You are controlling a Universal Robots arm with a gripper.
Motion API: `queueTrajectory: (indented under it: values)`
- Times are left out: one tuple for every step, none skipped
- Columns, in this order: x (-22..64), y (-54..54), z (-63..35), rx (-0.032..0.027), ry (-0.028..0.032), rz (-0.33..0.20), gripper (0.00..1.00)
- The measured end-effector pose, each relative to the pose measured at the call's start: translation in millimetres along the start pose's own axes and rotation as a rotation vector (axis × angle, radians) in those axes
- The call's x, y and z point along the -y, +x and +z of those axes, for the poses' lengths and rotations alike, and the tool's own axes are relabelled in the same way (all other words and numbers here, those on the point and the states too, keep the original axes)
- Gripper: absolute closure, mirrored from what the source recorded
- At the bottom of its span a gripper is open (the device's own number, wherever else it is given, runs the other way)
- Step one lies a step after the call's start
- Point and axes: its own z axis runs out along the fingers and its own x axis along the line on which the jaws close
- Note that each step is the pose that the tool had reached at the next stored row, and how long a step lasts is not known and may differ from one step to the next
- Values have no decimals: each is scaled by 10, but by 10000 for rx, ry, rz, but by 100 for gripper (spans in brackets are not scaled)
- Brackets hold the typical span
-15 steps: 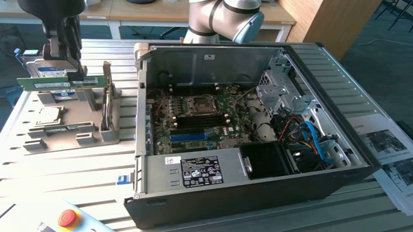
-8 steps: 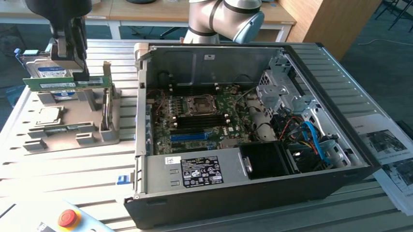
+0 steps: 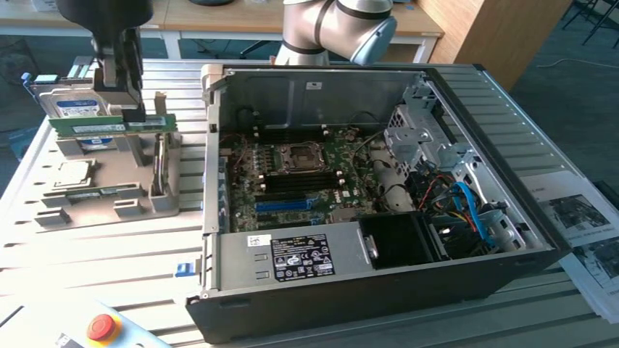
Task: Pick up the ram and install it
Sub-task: 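Pick up the ram and move it above insertion slot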
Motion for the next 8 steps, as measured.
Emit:
queueTrajectory:
  values:
    - [17, 3, -2, 0, -1, 0, 88]
    - [35, 6, -4, 0, -2, 0, 88]
    - [52, 8, -5, 0, -2, 0, 88]
    - [69, 11, -6, 0, -2, 0, 88]
    - [85, 14, -8, 0, -3, 0, 88]
    - [102, 17, -9, 0, -4, 0, 88]
    - [119, 20, -11, 1, -4, 0, 88]
    - [136, 23, -13, 0, -5, 0, 88]
